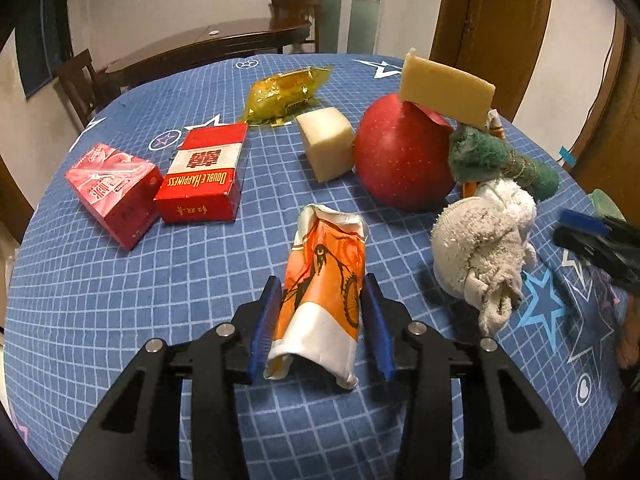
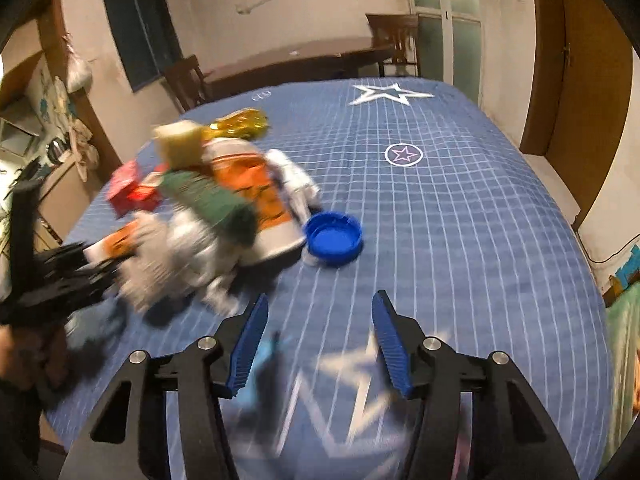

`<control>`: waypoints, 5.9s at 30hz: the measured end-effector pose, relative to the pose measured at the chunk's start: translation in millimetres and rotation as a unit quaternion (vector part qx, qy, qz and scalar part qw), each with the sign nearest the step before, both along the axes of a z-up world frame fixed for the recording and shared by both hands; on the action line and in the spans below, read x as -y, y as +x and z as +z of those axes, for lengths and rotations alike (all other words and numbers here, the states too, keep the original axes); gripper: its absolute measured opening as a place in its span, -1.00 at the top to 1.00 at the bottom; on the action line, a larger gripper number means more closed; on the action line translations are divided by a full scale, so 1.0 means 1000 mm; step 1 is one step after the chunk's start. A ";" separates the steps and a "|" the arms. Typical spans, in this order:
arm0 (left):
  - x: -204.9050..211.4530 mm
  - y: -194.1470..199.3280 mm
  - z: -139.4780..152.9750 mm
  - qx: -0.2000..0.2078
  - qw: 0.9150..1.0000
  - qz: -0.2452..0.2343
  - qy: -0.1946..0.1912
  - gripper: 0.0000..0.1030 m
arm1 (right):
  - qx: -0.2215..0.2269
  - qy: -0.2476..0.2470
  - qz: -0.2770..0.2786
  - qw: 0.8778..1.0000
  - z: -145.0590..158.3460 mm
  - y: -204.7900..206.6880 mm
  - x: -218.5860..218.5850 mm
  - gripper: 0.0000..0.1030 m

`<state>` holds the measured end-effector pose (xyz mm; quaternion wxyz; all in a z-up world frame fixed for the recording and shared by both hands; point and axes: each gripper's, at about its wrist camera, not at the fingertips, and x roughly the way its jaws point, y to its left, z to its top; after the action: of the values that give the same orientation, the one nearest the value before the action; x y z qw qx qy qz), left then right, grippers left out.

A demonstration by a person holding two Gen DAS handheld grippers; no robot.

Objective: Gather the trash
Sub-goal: 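Grasp the orange wrapper with the left tool while the right tool grasps the blue bottle cap, then carry the orange wrapper and blue cap over the green bin, then open both tools to drop the wrapper and cap into the green bin, then grasp the white towel with the left tool while the right tool grasps the orange carton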

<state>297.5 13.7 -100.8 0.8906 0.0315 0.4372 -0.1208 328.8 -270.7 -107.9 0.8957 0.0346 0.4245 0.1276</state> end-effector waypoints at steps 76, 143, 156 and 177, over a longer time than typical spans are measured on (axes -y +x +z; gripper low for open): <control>0.253 -0.123 0.125 0.246 0.959 -0.121 -0.067 0.24 | 0.238 -0.089 -0.209 0.944 0.147 -0.245 0.192 0.21; 0.442 -0.073 0.047 0.031 0.954 -0.292 -0.057 -0.43 | 0.087 -0.026 -0.323 0.942 0.053 -0.228 0.398 -0.34; 0.291 -0.086 0.058 0.060 0.972 -0.214 -0.073 -0.46 | 0.143 -0.006 -0.256 0.956 0.054 -0.259 0.280 -0.57; 0.059 0.013 0.005 -0.026 0.991 0.013 -0.131 -0.43 | 0.099 0.061 -0.078 0.990 0.036 -0.190 0.128 -0.64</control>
<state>310.4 -45.5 -95.9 0.8770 -0.0943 0.4407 -0.1667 138.8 -398.7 -72.4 0.9369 0.1097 0.3208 0.0858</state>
